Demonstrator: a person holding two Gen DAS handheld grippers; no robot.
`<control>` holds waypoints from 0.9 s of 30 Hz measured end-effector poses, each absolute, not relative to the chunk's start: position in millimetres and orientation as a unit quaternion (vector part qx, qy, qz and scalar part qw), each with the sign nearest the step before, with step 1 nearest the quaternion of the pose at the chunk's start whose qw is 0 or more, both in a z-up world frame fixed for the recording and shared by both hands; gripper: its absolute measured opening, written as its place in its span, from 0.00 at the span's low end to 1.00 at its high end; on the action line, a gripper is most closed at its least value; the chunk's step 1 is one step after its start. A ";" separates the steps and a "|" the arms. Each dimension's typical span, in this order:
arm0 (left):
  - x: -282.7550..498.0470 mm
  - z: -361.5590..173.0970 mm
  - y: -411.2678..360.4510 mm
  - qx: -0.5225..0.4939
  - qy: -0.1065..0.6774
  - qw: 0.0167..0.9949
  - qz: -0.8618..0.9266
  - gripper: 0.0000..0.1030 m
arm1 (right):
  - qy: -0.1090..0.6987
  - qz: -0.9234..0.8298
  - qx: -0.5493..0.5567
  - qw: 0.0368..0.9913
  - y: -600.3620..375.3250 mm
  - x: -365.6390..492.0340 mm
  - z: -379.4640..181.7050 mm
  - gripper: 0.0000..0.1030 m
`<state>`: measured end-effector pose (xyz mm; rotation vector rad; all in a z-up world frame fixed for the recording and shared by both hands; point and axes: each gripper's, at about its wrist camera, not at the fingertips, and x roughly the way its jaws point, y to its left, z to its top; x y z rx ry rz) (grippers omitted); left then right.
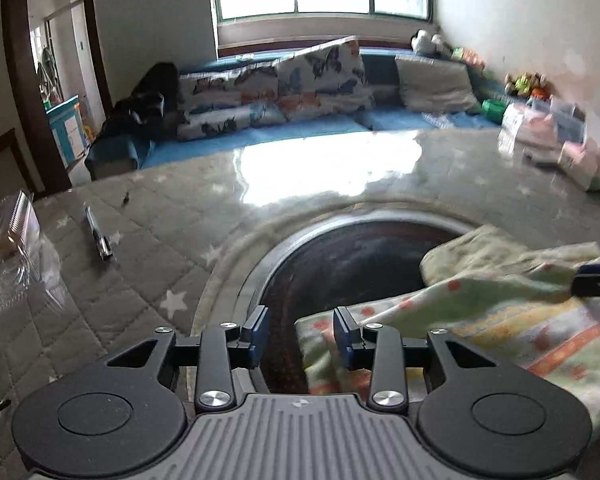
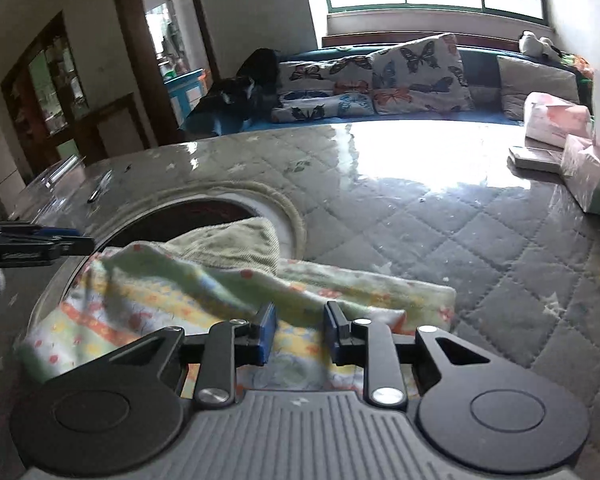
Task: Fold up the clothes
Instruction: 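Open both grippers and release the folded hem, then smooth the folded shirt with both open grippers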
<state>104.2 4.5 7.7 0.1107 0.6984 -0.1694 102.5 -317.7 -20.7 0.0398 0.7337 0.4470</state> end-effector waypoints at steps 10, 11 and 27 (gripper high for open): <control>98.5 4.8 -58.8 0.040 0.340 0.915 -0.216 0.19 | 0.338 0.251 0.008 0.907 -286.5 106.3 -13.9 0.25; 102.9 0.1 -62.1 0.038 0.347 0.912 -0.217 0.19 | 0.340 0.253 0.007 0.906 -283.0 107.9 -15.6 0.25; 47.1 8.0 -62.7 0.056 0.312 0.920 -0.232 0.20 | 0.322 0.302 -0.044 0.896 -268.6 75.1 2.1 0.25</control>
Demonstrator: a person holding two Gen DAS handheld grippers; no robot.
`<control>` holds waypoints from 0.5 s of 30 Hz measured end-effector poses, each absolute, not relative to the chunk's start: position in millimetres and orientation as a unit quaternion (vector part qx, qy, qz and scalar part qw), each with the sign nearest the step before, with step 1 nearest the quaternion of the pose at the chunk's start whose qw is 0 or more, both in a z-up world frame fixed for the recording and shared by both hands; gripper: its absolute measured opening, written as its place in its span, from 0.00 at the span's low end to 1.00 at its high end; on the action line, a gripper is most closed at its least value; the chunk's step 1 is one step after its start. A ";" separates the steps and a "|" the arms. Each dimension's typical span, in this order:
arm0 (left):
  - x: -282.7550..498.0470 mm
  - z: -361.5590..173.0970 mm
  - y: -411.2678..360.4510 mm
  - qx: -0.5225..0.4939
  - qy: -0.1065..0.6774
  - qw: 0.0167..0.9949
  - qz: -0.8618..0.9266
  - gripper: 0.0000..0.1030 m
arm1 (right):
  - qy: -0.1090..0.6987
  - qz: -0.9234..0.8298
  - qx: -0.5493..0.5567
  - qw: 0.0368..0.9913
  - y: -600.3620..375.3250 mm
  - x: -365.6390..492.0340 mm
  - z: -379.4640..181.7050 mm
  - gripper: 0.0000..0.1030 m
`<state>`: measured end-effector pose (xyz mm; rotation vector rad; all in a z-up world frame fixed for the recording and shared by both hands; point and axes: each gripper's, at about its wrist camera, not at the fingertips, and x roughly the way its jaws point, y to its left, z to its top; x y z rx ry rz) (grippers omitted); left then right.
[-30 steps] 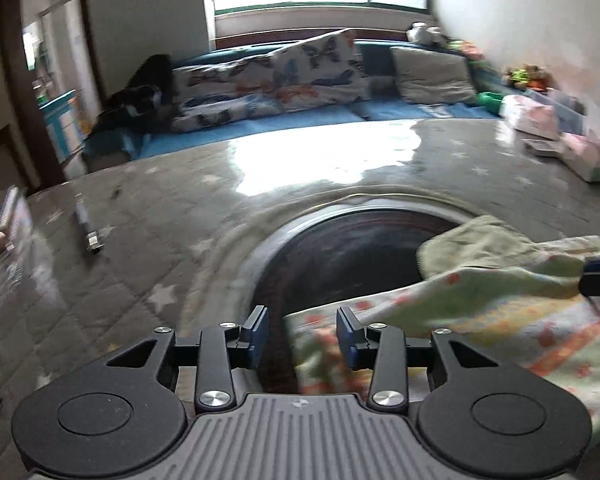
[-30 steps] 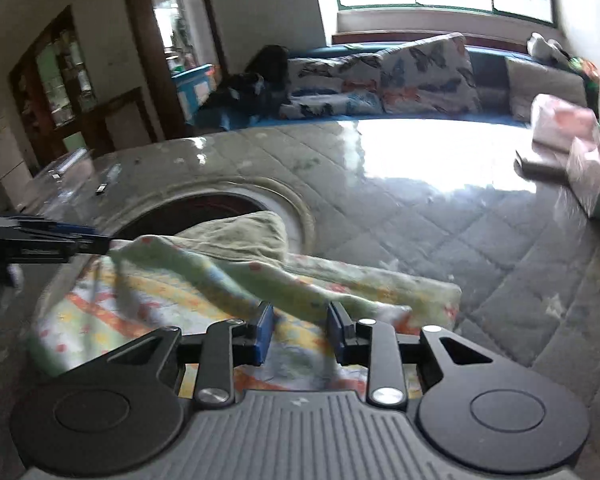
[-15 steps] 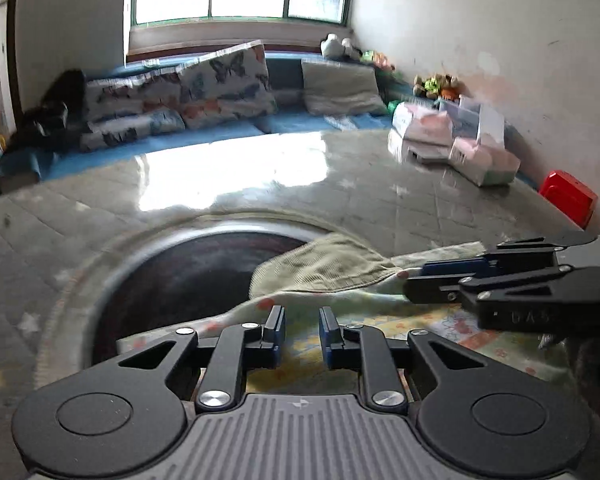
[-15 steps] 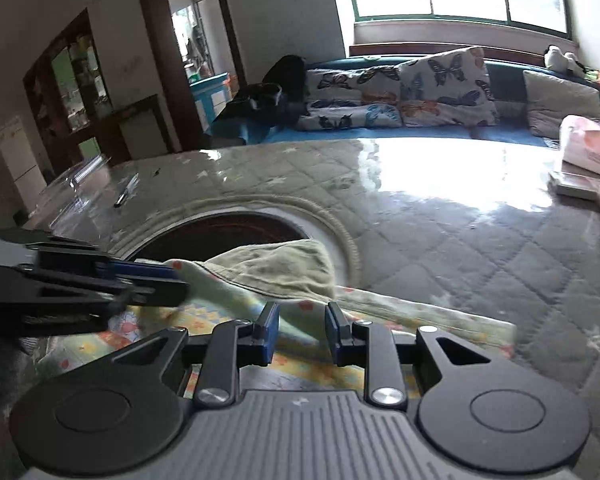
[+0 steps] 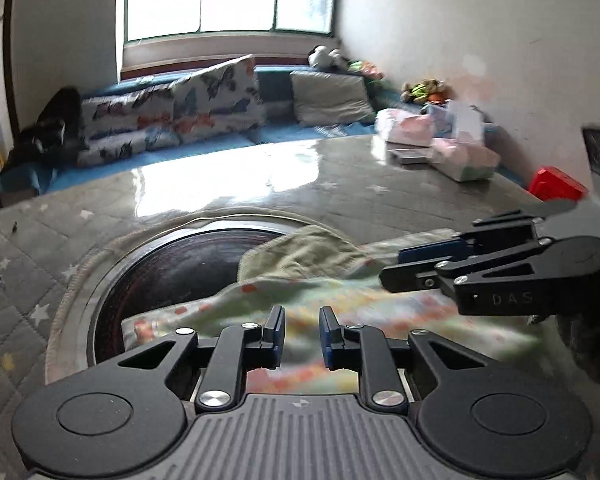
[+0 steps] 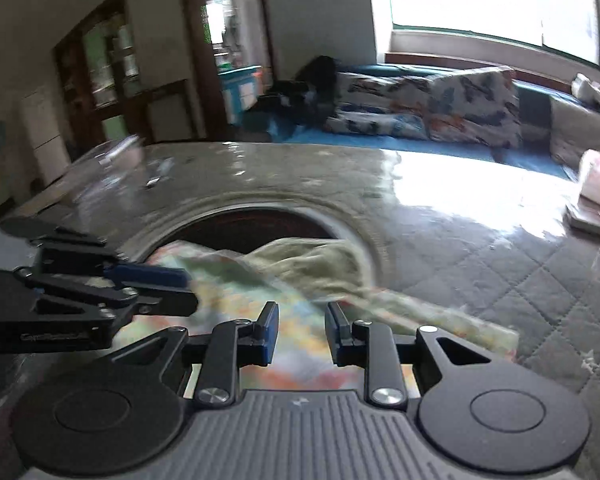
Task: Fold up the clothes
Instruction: 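Smooth the folded shirt with both open grippers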
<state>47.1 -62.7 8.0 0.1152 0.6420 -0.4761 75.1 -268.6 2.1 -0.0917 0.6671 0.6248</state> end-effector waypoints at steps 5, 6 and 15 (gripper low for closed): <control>14.3 2.4 -64.5 0.072 0.295 0.921 -0.243 0.20 | 0.295 0.334 -0.075 0.892 -260.1 32.9 4.4 0.25; 11.5 -1.0 -65.2 0.075 0.296 0.921 -0.243 0.20 | 0.292 0.336 -0.085 0.891 -257.1 27.1 0.8 0.25; -1.5 -21.5 -64.7 0.061 0.317 0.916 -0.240 0.20 | 0.303 0.333 -0.099 0.888 -254.3 10.0 -26.4 0.24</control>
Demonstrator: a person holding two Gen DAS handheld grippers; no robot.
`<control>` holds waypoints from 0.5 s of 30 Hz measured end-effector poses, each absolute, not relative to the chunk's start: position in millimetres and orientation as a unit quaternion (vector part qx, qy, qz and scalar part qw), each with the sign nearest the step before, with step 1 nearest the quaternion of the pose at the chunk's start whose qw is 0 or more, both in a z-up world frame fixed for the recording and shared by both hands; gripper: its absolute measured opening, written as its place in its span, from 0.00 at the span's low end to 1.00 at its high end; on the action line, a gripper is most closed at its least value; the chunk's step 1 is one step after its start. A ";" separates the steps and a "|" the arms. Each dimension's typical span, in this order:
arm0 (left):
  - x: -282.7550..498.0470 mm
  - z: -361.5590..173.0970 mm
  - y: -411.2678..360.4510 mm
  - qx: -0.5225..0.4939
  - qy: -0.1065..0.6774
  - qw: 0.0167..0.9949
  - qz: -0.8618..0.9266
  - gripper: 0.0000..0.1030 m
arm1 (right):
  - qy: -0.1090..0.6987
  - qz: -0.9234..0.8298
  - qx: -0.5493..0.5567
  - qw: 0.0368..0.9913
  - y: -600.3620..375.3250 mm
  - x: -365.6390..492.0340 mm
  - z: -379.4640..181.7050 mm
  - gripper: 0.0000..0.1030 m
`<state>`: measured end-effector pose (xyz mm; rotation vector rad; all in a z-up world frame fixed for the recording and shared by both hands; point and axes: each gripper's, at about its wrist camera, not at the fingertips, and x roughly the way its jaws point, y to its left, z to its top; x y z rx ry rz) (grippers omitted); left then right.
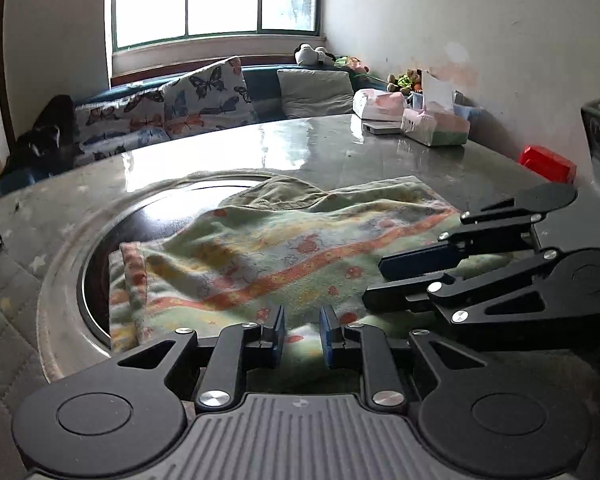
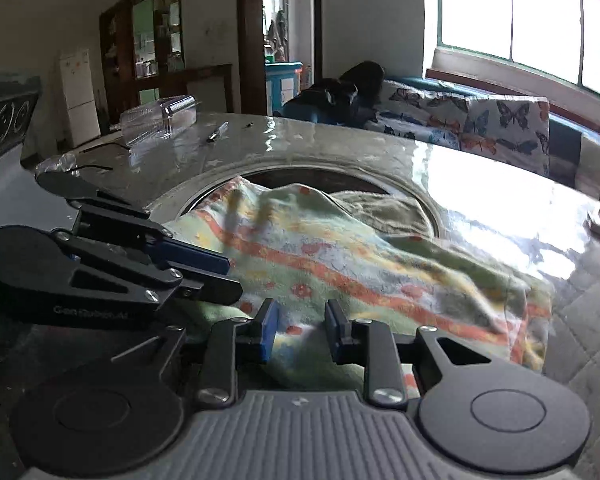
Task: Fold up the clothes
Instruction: 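Smooth the folded shirt with both open grippers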
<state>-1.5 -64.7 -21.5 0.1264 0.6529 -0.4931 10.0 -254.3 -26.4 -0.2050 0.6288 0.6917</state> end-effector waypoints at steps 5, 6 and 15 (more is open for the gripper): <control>-8.1 -22.9 -71.2 0.061 0.317 0.914 -0.245 0.20 | 0.310 0.329 -0.112 0.885 -263.7 0.9 -28.4 0.21; -8.8 -22.5 -71.7 0.062 0.317 0.914 -0.247 0.20 | 0.311 0.327 -0.112 0.885 -265.2 0.6 -27.3 0.21; 5.6 -18.6 -33.6 0.009 0.330 0.920 -0.212 0.22 | 0.323 0.287 -0.051 0.900 -302.5 16.0 -20.7 0.19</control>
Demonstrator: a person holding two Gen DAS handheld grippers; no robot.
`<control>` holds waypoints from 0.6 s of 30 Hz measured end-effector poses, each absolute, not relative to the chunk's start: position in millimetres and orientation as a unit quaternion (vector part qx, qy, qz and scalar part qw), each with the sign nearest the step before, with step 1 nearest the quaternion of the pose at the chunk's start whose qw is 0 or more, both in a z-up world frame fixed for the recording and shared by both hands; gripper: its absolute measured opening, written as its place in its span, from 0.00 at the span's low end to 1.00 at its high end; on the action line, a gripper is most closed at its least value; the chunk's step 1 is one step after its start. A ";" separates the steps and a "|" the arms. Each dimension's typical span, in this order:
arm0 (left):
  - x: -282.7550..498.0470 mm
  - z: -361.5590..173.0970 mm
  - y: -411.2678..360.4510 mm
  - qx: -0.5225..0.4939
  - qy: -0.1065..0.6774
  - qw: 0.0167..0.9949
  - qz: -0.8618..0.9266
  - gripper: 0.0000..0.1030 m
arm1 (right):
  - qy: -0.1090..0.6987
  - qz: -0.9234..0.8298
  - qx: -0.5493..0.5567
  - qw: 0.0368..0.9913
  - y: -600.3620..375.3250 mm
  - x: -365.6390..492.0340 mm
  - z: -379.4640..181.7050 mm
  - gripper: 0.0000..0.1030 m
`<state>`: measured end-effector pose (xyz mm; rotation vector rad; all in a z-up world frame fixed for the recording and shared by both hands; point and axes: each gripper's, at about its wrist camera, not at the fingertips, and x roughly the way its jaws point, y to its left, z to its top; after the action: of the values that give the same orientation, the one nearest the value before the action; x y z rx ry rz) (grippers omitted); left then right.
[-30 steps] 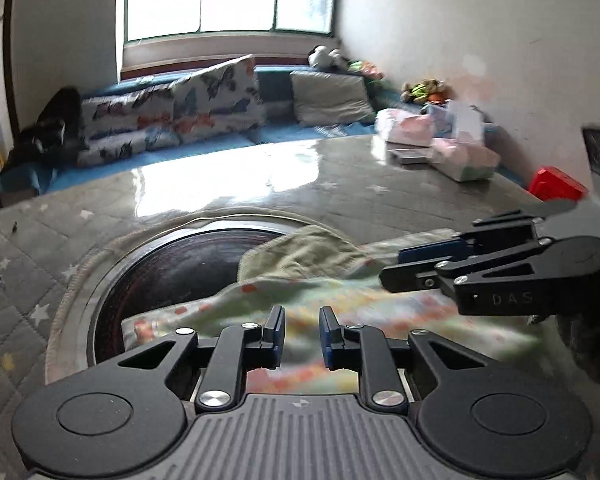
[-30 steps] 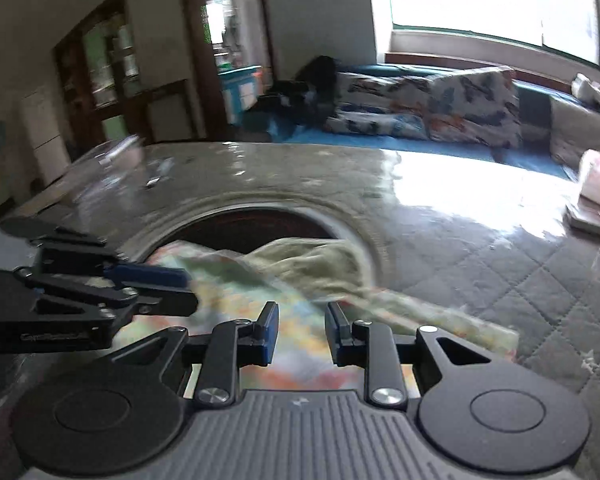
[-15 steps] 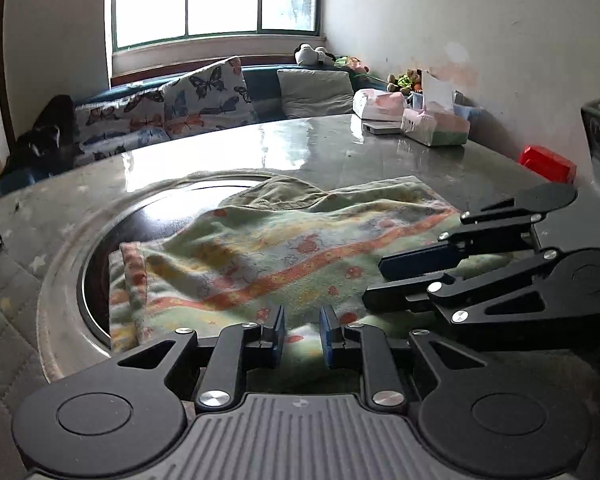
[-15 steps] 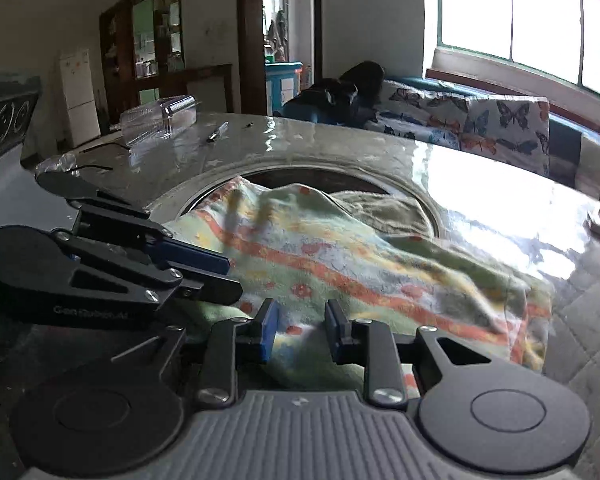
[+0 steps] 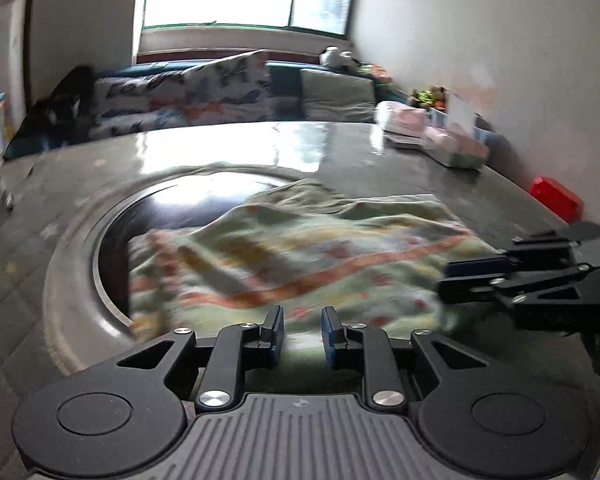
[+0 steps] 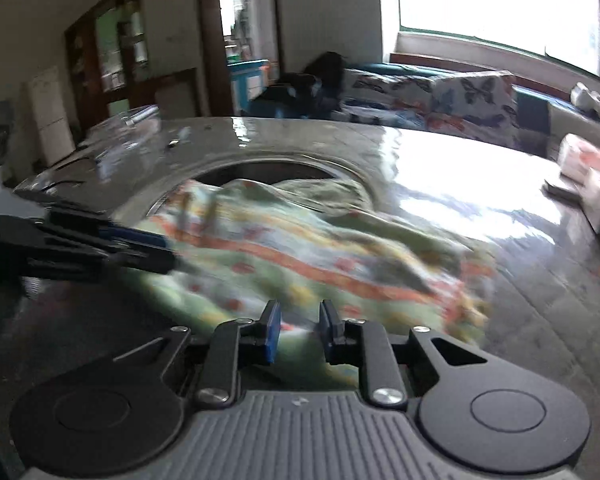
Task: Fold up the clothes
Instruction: 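Smooth the folded shirt with both open grippers, then move the left gripper to the side edge of the folded shirt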
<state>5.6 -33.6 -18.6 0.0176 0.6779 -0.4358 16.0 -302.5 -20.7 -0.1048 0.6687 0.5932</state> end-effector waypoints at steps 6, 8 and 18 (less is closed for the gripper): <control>7.2 -24.8 -7.1 -0.006 0.330 0.927 -0.176 0.24 | 0.332 0.240 -0.034 0.911 -326.4 27.0 -23.9 0.06; 9.1 -22.6 -1.5 -0.009 0.333 0.929 -0.162 0.23 | 0.335 0.228 -0.030 0.914 -332.7 30.0 -23.6 0.06; 51.2 -2.9 -27.8 -0.001 0.324 0.929 -0.176 0.22 | 0.324 0.239 -0.035 0.915 -305.3 71.6 -13.5 0.19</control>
<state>51.2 -27.8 -2.9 -0.0017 0.6647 -0.3605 71.6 -305.3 -13.5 -0.0724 0.6672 0.4926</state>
